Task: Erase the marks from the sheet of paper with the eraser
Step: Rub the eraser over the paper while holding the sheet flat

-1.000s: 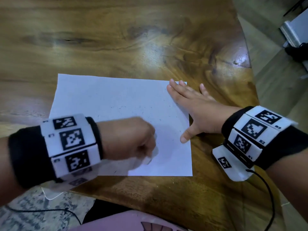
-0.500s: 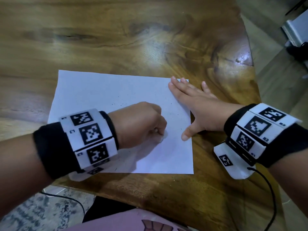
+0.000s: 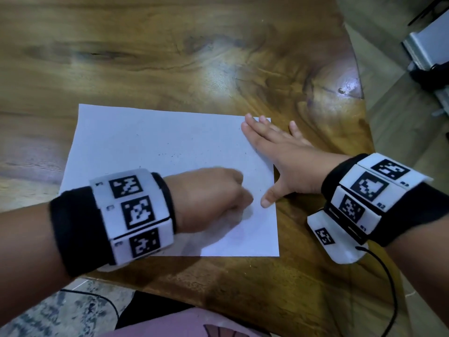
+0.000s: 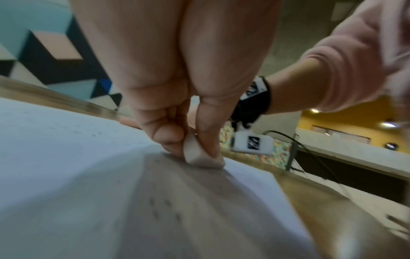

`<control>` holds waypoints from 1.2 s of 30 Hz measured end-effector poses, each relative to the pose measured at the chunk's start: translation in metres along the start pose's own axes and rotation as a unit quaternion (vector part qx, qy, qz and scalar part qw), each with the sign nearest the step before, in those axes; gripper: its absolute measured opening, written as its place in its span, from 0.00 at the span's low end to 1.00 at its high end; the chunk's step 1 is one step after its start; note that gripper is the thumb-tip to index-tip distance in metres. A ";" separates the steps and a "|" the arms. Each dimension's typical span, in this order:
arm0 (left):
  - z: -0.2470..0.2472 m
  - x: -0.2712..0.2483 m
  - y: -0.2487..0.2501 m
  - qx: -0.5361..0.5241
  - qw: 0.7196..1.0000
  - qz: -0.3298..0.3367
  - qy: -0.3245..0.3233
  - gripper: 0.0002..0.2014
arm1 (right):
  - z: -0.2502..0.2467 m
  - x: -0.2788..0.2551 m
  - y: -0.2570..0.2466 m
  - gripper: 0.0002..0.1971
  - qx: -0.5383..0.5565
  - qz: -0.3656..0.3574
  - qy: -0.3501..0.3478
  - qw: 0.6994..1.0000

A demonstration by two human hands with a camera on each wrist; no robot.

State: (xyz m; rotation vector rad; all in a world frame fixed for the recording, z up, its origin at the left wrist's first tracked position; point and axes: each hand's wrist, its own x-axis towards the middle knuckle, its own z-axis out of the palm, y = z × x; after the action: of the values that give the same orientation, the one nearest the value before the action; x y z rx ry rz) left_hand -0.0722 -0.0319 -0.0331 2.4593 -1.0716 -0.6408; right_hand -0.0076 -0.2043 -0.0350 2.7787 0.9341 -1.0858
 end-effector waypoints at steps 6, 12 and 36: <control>0.012 -0.001 -0.007 -0.008 0.999 -0.017 -0.043 0.10 | 0.000 0.001 0.000 0.71 0.000 0.001 -0.001 1.000; -0.003 0.016 0.012 -0.026 0.999 -0.031 0.027 0.20 | 0.001 0.001 0.002 0.71 0.007 -0.003 0.001 1.000; 0.006 -0.001 0.000 -0.018 0.998 -0.024 -0.055 0.07 | 0.002 0.002 0.001 0.72 0.002 -0.001 0.004 1.000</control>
State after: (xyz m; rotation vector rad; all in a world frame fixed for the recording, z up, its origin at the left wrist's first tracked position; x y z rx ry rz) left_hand -0.0759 -0.0319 -0.0380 2.4502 -1.0344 -0.8119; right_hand -0.0072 -0.2045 -0.0376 2.7877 0.9371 -1.0791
